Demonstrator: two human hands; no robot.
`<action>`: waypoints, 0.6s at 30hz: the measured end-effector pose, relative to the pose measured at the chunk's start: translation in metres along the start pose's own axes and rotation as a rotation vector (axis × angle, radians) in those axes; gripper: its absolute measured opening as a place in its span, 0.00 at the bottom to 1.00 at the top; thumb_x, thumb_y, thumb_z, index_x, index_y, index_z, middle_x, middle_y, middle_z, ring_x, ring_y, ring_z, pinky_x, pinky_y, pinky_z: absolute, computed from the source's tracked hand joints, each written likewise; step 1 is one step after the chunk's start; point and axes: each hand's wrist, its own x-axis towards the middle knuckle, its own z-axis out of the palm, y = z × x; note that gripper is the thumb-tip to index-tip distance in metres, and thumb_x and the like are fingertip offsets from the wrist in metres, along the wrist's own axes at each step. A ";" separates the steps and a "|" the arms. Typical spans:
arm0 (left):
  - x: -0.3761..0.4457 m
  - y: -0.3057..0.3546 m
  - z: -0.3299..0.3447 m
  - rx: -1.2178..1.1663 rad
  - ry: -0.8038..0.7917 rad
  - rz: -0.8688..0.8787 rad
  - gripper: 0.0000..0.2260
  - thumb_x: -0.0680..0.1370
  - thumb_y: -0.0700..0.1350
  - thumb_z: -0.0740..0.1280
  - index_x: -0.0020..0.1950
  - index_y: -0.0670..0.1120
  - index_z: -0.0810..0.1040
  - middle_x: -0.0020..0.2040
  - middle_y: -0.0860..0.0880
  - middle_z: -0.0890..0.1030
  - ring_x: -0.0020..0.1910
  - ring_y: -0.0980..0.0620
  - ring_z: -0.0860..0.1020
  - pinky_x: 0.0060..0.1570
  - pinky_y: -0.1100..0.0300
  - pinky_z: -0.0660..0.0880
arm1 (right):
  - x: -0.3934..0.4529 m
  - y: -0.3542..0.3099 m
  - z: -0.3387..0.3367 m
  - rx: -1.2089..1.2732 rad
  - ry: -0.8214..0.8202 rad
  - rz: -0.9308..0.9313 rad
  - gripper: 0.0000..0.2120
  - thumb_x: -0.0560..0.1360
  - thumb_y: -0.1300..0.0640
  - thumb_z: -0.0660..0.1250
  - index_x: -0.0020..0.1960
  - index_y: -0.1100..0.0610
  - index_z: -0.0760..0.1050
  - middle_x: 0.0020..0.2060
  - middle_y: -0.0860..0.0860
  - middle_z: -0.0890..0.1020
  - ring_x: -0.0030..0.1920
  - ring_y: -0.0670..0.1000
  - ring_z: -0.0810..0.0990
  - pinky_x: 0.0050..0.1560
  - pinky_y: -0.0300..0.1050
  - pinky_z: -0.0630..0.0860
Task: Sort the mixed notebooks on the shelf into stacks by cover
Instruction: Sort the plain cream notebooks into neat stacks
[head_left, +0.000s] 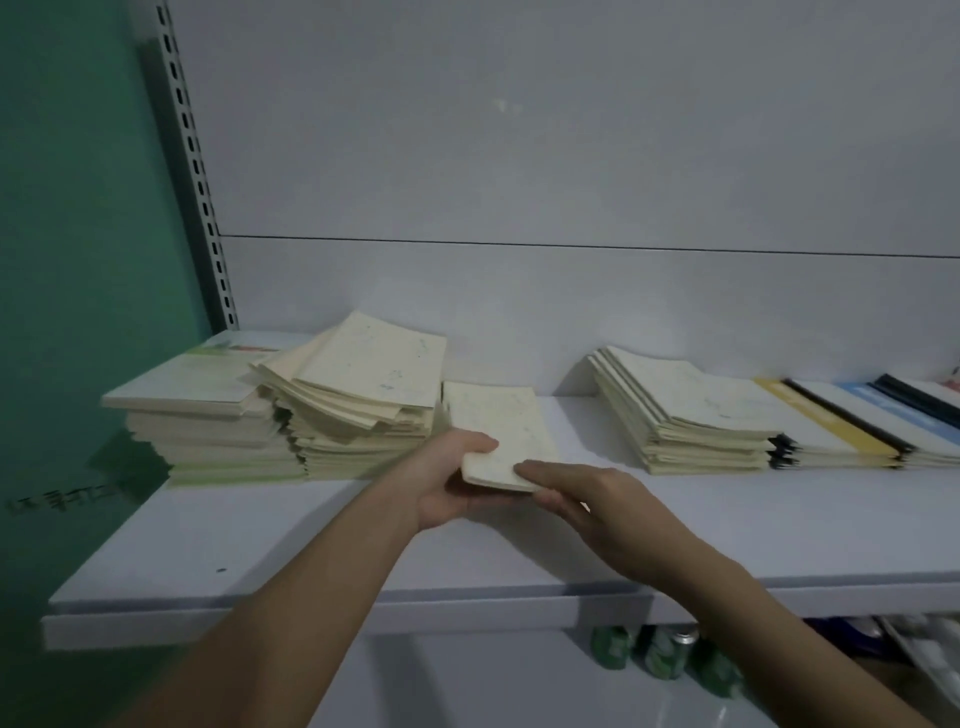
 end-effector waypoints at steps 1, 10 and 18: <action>0.002 0.001 0.004 0.044 0.014 0.008 0.15 0.80 0.36 0.60 0.67 0.38 0.72 0.52 0.39 0.82 0.48 0.42 0.81 0.38 0.49 0.82 | -0.002 0.004 -0.003 0.113 0.013 0.046 0.23 0.78 0.38 0.50 0.67 0.41 0.74 0.65 0.36 0.75 0.64 0.39 0.73 0.63 0.35 0.69; 0.001 0.057 0.007 0.270 0.074 0.283 0.19 0.81 0.34 0.59 0.68 0.52 0.70 0.56 0.48 0.81 0.51 0.47 0.81 0.37 0.55 0.81 | 0.028 0.042 0.015 0.169 0.199 0.343 0.14 0.81 0.54 0.61 0.65 0.52 0.75 0.61 0.49 0.78 0.59 0.51 0.77 0.51 0.39 0.70; 0.004 0.074 -0.013 0.341 0.185 0.327 0.21 0.81 0.34 0.58 0.71 0.51 0.66 0.63 0.46 0.78 0.55 0.45 0.80 0.45 0.51 0.80 | 0.083 0.027 0.049 -0.123 -0.120 0.136 0.23 0.77 0.40 0.60 0.68 0.50 0.67 0.71 0.50 0.69 0.67 0.53 0.68 0.66 0.51 0.66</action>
